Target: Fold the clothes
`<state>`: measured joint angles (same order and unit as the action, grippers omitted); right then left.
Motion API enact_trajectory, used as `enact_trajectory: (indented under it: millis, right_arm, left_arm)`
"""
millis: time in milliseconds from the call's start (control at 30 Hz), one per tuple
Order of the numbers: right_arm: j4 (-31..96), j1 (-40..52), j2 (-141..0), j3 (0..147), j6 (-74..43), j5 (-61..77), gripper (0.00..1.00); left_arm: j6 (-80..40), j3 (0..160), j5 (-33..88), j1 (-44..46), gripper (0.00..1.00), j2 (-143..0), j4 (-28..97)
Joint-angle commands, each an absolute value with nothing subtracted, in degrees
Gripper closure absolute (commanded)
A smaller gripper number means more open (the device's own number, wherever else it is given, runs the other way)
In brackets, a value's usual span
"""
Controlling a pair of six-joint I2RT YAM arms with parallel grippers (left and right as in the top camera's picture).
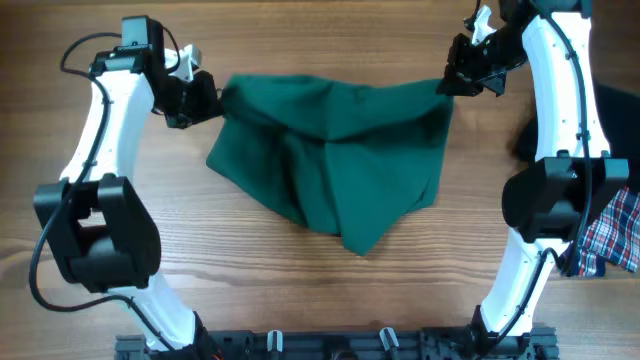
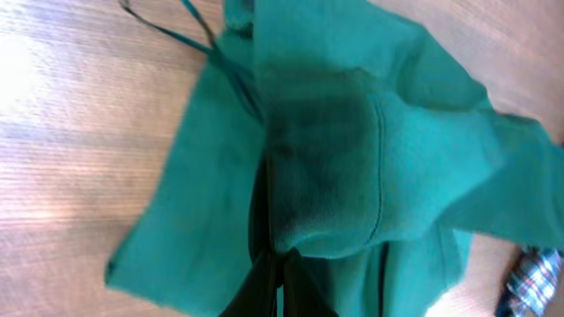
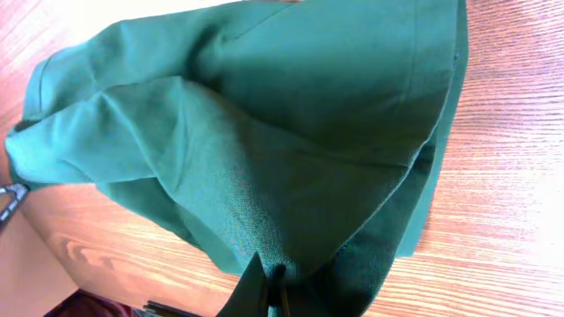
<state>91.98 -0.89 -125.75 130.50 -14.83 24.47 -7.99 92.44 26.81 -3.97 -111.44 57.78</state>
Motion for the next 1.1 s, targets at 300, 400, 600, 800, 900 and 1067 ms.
enact_trajectory:
  millis: [300, 400, 600, 800, 900, 1067]
  right_arm:
    - [92.16, 6.39, -119.42, 122.32, -15.25, 21.04, 0.96]
    - [92.16, 6.42, -113.56, 117.08, -16.53, 17.87, 0.96]
    - [90.67, 6.42, -103.42, 106.76, -16.82, 16.23, 0.96]
    - [84.60, 6.42, -102.52, 95.13, -18.74, 16.53, 0.96]
    - [81.69, 6.42, -102.52, 90.26, -19.86, 16.73, 0.96]
    - [80.97, 6.42, -102.52, 86.50, -22.28, 15.77, 0.96]
  left_arm:
    - [-3.16, 92.68, 29.41, -3.97, 0.96, -104.16, 70.15]
    - [-3.18, 92.68, 26.87, -3.97, 0.96, -102.10, 73.49]
    - [-3.20, 91.44, 24.75, -3.99, 0.96, -101.51, 77.89]
    - [-3.22, 86.00, 23.92, -3.99, 0.96, -101.51, 77.49]
    - [-3.44, 85.38, 23.92, -4.03, 0.96, -101.51, 77.32]
    - [-5.17, 85.38, 18.31, -4.03, 0.96, -101.51, 80.68]
